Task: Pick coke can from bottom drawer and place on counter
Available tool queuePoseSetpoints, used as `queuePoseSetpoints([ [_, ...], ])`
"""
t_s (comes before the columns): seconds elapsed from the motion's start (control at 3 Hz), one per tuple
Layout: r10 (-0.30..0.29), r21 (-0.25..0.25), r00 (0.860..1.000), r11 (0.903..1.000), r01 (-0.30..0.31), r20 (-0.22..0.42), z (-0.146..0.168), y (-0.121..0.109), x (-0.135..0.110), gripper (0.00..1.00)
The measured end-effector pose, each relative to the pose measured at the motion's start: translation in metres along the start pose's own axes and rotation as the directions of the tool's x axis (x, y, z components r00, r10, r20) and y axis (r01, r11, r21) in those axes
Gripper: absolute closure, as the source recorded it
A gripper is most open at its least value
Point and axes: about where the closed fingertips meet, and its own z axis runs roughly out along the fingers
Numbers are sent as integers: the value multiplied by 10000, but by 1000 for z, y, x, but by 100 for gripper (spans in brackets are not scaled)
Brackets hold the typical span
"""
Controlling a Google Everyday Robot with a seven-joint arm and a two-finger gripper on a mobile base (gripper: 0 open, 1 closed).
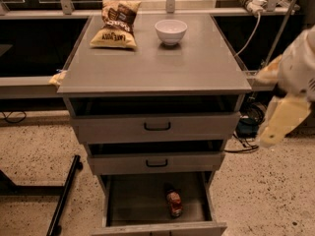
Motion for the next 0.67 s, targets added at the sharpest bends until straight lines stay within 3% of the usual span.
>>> queuePoseSetpoints([
  [0.33, 412, -991, 9924, 9946, -297, 1158, 84, 33, 10, 42],
  [0.67, 915, -2534, 9669, 9669, -291, 2382, 202, 76, 9, 65],
])
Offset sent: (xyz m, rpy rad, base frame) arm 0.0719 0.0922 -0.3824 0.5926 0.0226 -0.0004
